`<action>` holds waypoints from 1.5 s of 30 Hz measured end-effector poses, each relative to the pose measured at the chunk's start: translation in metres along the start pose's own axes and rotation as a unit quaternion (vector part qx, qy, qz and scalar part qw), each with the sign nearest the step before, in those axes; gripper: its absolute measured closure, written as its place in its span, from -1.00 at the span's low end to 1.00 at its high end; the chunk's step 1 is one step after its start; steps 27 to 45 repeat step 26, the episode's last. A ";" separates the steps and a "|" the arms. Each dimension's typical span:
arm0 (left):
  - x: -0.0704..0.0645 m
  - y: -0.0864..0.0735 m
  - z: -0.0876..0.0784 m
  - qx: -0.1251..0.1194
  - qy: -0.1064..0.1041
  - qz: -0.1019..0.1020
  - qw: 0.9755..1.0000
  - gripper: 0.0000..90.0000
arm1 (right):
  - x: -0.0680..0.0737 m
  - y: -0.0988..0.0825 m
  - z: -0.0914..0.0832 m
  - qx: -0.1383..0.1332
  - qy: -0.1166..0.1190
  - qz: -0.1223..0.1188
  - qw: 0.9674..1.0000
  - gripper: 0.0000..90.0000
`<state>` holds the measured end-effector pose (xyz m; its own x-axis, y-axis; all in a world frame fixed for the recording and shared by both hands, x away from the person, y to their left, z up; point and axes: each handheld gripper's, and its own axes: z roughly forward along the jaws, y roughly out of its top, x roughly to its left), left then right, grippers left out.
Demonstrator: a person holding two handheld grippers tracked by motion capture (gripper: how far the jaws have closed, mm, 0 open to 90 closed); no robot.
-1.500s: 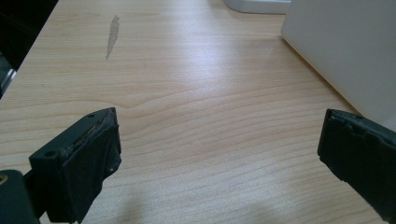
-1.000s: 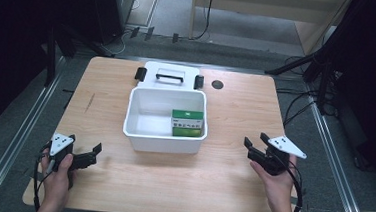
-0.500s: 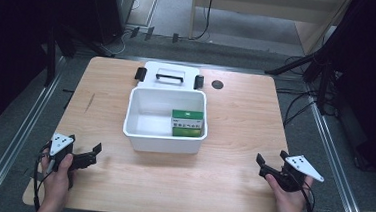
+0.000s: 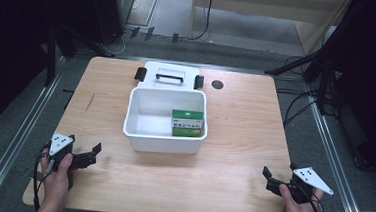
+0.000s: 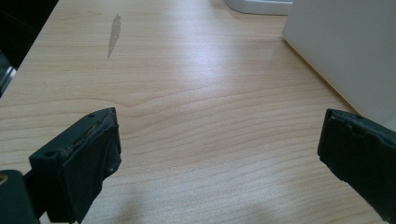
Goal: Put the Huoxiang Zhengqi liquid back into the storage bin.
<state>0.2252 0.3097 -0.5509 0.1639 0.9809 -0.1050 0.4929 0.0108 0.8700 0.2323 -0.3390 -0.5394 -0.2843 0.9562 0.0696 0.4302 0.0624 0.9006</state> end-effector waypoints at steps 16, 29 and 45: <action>0.002 0.001 0.001 0.003 -0.005 -0.012 1.000 -0.99 | -0.016 -0.009 -0.007 -0.026 0.009 0.043 0.999 -1.00; 0.002 0.001 0.001 0.005 -0.004 -0.013 1.000 -0.99 | -0.010 -0.009 -0.006 -0.013 0.008 0.024 1.000 -0.70; 0.002 0.001 0.001 0.005 -0.004 -0.013 1.000 -0.99 | -0.010 -0.009 -0.006 -0.013 0.008 0.024 1.000 -0.70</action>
